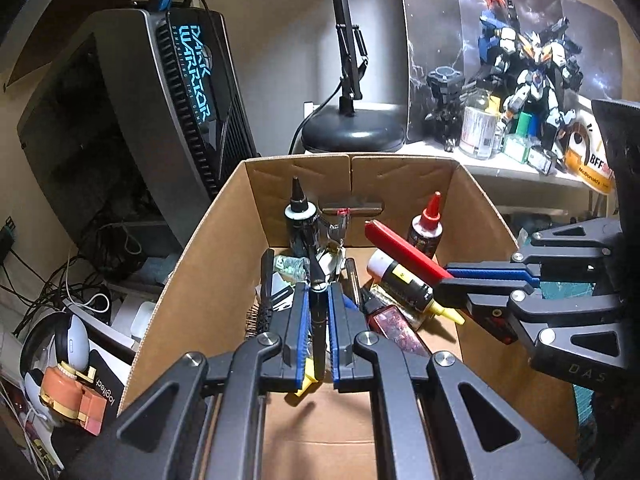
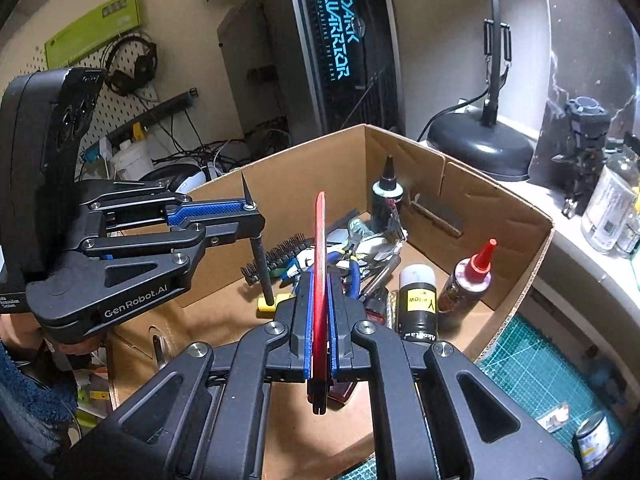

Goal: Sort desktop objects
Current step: 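Open the left gripper over the box while the right gripper releases the red-handled tool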

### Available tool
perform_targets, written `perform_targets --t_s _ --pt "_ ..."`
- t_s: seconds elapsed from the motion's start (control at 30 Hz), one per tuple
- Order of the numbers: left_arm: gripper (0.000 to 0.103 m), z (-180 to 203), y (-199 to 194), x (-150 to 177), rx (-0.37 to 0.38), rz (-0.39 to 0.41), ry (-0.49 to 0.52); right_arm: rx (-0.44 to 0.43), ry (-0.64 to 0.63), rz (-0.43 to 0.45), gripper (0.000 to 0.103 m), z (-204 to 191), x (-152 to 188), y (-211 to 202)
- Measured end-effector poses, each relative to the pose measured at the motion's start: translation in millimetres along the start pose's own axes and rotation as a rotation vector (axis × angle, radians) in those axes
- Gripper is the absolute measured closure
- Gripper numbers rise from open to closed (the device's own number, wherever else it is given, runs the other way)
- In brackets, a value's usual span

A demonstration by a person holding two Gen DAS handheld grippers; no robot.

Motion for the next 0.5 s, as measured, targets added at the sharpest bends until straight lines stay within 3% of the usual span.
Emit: perform_targets --t_s 0.5 --pt "0.094 3.3 9.9 5.8 0.001 -0.071 0.023 0.002 0.006 -0.032 0.097 -3.2 2.8 5.8"
Point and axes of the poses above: each gripper's, at about its wrist camera, not at the fingertips, and y roughly the way its jaws point, z to its right, x to its underside, the point moved 7 cm from there along y, roughly the way its jaws point, and after that the axes turned 14 degrees about z, right-handed, at the moved point
